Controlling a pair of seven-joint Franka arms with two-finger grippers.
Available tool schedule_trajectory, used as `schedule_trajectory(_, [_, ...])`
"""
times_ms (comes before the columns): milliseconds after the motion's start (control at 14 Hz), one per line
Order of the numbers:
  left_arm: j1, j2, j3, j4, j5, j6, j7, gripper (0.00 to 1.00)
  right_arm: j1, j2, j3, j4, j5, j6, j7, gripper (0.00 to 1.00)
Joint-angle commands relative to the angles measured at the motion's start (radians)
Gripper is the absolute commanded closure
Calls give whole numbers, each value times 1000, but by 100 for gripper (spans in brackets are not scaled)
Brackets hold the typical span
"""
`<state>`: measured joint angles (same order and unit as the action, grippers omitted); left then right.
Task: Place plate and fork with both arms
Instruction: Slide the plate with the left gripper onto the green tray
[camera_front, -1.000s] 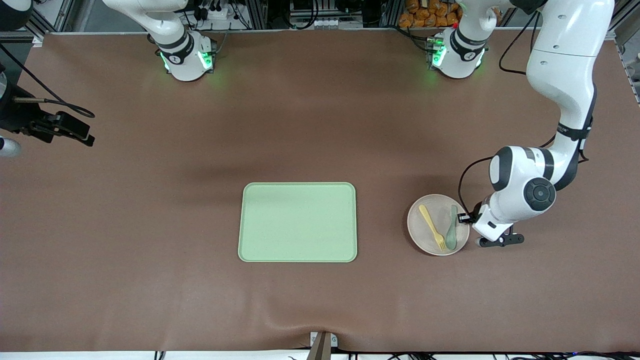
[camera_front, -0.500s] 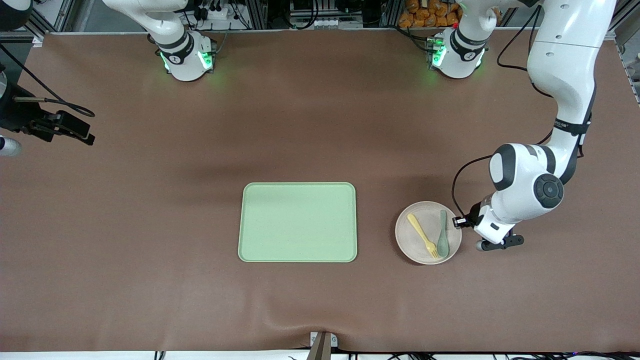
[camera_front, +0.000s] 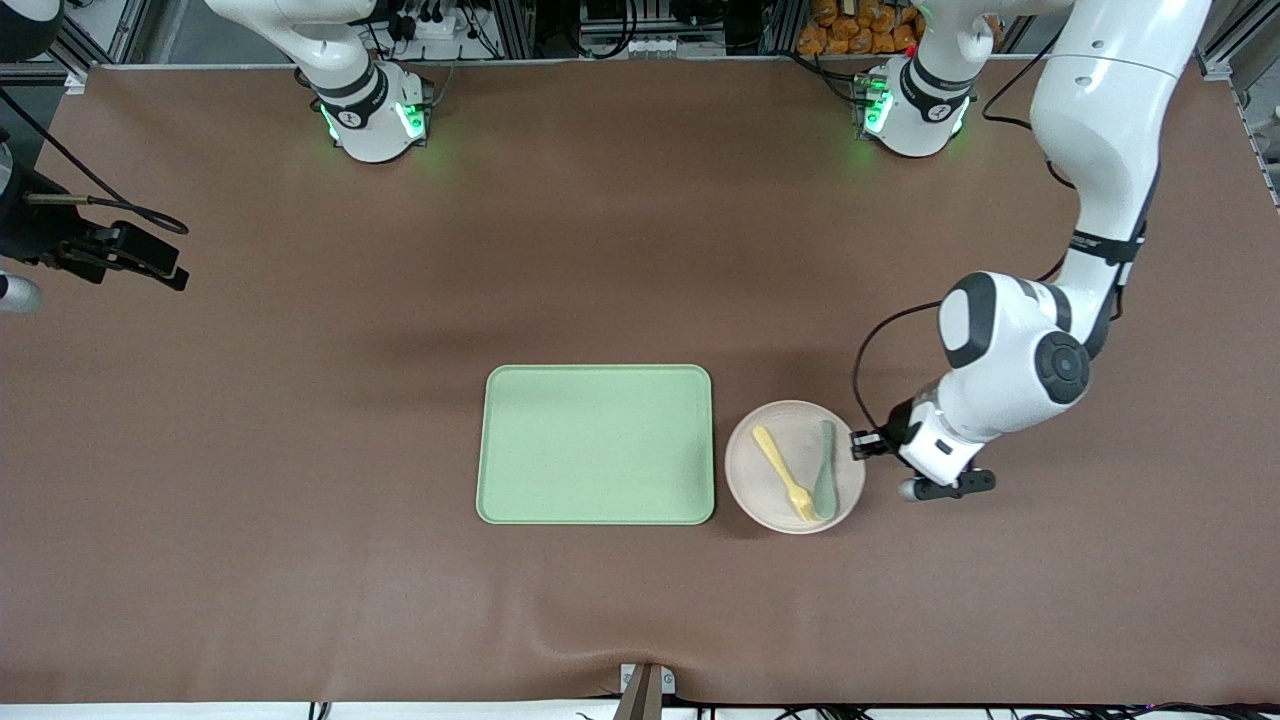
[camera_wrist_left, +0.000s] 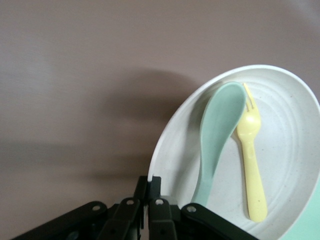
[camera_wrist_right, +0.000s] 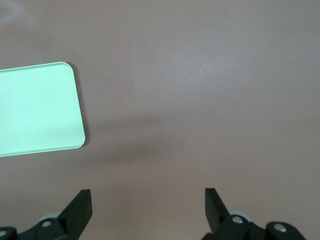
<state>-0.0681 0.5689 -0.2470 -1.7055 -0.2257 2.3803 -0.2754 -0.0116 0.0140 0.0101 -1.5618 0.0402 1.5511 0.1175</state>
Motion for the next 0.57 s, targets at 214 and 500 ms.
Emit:
schedule_trajectory(214, [-169, 144, -2, 188, -14, 5, -119, 100, -10, 4, 5, 17, 6, -17, -7, 0])
schedule_trajectory(500, [-243, 225, 3, 270, -14, 7, -120, 100, -16, 4, 4, 12, 4, -20, -9, 0])
